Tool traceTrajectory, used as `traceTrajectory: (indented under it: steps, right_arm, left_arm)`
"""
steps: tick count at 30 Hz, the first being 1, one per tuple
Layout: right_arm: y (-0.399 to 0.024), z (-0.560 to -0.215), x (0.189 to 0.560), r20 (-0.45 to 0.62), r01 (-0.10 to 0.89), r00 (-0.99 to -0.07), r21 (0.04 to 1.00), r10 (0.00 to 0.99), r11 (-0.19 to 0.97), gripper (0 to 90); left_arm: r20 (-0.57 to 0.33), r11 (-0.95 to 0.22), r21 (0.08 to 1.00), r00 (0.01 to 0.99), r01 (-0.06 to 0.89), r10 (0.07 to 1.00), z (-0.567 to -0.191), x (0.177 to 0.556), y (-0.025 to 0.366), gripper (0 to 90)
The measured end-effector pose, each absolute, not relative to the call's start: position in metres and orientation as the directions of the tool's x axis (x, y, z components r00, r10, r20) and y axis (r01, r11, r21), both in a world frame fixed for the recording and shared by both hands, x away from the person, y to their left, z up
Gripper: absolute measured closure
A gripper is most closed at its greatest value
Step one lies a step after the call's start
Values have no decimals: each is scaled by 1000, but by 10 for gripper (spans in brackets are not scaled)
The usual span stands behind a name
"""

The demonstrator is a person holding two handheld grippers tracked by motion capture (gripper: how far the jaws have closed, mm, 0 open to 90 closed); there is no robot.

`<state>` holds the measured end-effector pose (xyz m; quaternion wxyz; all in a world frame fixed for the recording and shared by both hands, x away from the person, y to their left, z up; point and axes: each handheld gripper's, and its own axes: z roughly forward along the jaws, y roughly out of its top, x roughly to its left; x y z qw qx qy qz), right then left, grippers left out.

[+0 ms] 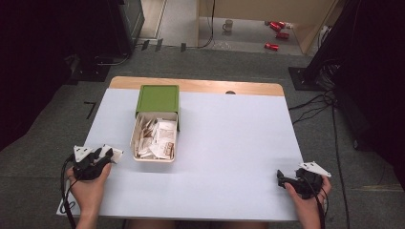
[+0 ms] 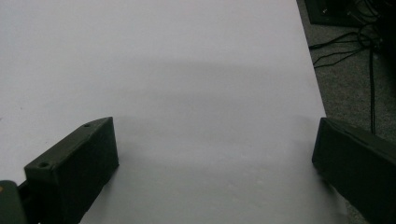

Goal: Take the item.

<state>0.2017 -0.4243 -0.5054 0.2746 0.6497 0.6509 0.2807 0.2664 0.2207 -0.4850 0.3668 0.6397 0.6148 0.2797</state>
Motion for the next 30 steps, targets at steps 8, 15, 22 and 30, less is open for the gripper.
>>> traceTrajectory:
  steps: [8, 15, 22, 30]
  right_arm:
    - [-424, -505, 202, 7, 691, -5, 722, 1000, -2, 0]
    - [-424, -505, 202, 7, 692, -5, 722, 1000, -2, 0]
    - [-424, -505, 202, 8, 692, -5, 722, 1000, -2, 0]
    - [-424, -505, 202, 7, 691, -6, 722, 1000, -1, 0]
  left_arm:
    - [-101, 46, 828, 67, 559, 993, -477, 264, 227, 557]
    - [-117, 45, 846, 101, 531, 988, -464, 259, 217, 558]
    - [-138, 44, 864, 153, 501, 979, -447, 254, 202, 557]
    - [-155, 39, 881, 210, 472, 965, -432, 249, 183, 560]
